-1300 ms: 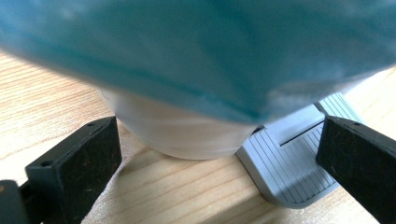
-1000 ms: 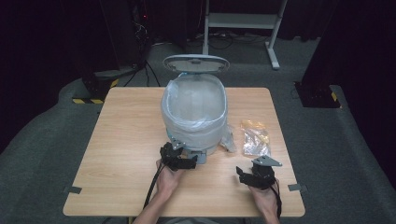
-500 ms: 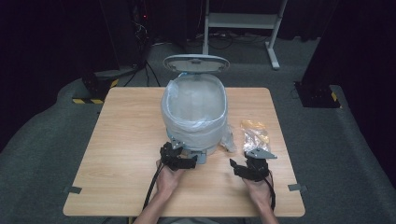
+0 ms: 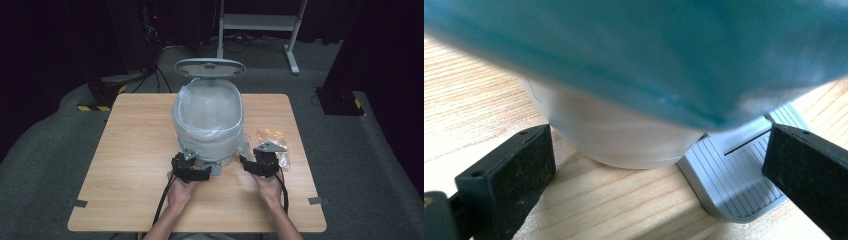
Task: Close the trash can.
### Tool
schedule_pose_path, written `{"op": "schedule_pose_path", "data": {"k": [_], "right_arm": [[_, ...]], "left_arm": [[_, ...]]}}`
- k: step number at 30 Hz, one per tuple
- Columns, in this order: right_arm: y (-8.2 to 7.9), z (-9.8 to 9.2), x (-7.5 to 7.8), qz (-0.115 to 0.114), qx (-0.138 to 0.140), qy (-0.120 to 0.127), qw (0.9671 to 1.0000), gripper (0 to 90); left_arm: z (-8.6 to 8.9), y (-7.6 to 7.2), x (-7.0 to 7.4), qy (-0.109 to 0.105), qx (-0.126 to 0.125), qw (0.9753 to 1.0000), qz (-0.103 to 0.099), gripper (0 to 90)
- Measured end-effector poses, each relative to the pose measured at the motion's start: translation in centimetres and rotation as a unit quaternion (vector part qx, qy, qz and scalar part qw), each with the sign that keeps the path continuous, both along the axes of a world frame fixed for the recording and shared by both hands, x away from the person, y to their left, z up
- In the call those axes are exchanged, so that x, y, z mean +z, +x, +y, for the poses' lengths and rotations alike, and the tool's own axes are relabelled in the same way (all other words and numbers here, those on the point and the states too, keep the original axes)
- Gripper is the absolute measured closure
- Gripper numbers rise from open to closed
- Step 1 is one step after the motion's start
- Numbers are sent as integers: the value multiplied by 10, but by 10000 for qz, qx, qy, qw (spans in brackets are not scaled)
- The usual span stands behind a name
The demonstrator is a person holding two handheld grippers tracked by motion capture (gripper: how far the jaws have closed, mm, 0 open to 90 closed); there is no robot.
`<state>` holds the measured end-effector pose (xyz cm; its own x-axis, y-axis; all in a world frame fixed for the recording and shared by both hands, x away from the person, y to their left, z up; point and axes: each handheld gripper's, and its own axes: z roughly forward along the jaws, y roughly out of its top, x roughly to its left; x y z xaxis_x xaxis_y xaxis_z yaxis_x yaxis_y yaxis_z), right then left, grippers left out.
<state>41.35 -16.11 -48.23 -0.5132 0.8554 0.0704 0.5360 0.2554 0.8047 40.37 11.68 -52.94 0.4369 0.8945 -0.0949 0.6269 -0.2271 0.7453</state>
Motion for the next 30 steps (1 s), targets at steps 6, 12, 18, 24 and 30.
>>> {"op": "schedule_pose_path", "data": {"k": [6, 12, 18, 24, 30], "right_arm": [[12, 5, -1, 17, -19, 19, 10000, 478], [23, 5, -13, 365, -35, -20, 9993, 592], [26, 2, -16, 518, 28, 89, 9986, 751], [24, -3, -12, 471, 122, 176, 9987, 862], [14, -9, 1, 150, 103, 198, 9996, 878]], "left_arm": [[-1, -1, 0, 32, 12, 10000, -28, 7], [-1, -1, 0, 16, 9, 10000, -20, 7], [-1, -1, 0, 19, 19, 10000, -33, 7], [-1, -1, 0, 19, 21, 10000, -37, 7], [-1, -1, 0, 21, 14, 10000, -27, 7]]}}
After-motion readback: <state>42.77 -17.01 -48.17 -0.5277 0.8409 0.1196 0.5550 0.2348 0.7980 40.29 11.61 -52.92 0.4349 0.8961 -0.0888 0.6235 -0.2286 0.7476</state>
